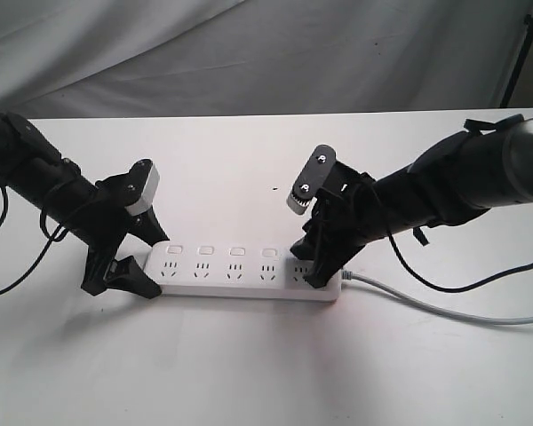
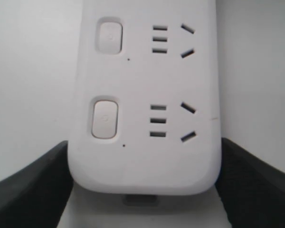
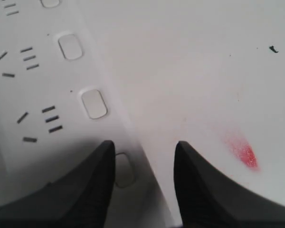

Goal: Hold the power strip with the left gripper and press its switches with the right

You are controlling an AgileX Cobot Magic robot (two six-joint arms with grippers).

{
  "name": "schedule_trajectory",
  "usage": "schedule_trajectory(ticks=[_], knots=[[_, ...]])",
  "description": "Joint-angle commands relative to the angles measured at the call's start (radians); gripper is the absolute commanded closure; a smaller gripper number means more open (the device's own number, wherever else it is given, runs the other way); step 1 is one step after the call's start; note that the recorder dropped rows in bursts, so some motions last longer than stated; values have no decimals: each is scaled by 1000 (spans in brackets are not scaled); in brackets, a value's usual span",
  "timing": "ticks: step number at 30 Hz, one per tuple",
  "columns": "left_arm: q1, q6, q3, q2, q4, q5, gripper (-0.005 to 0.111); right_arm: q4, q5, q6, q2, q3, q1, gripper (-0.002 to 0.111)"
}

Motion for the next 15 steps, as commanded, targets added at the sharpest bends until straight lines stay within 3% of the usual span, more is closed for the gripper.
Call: schedule_trajectory(ticks=[1,10,15], knots=[[0,-3,-6,-5,-1,2,50,-4,18,-12,-66,16,3,69],[0,-3,-6,-5,-1,2,50,1,6,-12,-142,16,3,72],[0,-3,-6,-5,-1,2,50,3,10,-12,-184,16,3,94]])
